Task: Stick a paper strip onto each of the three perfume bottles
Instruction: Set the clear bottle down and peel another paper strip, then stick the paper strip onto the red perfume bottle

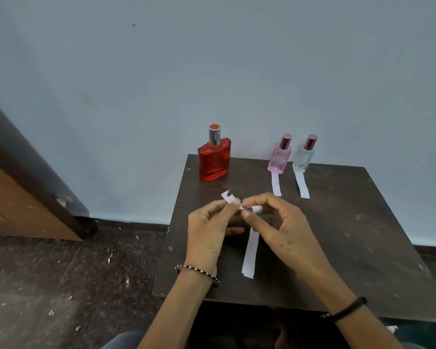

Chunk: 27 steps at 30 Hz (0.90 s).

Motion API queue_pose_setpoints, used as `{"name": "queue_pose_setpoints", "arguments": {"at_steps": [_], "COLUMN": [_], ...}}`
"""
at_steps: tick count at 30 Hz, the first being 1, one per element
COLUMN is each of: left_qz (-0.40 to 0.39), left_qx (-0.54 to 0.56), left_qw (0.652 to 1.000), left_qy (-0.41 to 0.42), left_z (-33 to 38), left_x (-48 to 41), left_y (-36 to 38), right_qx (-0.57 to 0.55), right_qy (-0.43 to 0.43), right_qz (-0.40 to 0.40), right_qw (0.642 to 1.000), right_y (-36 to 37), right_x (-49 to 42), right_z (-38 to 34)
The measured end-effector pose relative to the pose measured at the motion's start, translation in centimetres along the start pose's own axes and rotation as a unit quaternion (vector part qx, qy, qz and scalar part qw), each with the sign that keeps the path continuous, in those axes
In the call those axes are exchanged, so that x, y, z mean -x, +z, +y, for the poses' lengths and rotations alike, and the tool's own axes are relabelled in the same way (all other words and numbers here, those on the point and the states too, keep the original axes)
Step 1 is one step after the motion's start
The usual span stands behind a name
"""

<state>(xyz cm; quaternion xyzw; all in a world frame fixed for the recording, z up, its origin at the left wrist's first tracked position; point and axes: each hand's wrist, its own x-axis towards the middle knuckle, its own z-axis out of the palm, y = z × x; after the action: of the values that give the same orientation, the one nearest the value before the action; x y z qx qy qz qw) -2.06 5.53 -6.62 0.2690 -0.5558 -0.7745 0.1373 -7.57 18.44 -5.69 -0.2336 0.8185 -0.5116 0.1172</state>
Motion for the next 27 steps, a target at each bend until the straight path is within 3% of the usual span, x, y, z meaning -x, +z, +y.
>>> {"name": "queue_pose_setpoints", "arguments": {"at_steps": [9, 15, 19, 27], "left_qz": [0.118, 0.107, 0.125, 0.154], "left_qx": [-0.027, -0.113, -0.150, -0.175], "left_qw": [0.989, 0.971, 0.963, 0.959], "left_qy": [0.084, 0.179, 0.186, 0.163], "left_z": [-0.4, -0.5, -0.7, -0.6], "left_x": [-0.7, -1.1, -1.6, -2.3], "left_y": [-1.1, -1.3, -1.6, -1.9], "right_qx": [0.000, -0.036, 0.034, 0.058], "right_qy": [0.030, 0.040, 0.017, 0.026], "right_qz": [0.011, -0.040, -0.004, 0.020], "right_qw": [0.999, 0.998, 0.999, 0.998], "right_y": [0.8, 1.5, 1.5, 3.8], "right_x": [0.1, 0.5, -1.0, -8.7], "right_z": [0.1, -0.7, -0.8, -2.4]}}
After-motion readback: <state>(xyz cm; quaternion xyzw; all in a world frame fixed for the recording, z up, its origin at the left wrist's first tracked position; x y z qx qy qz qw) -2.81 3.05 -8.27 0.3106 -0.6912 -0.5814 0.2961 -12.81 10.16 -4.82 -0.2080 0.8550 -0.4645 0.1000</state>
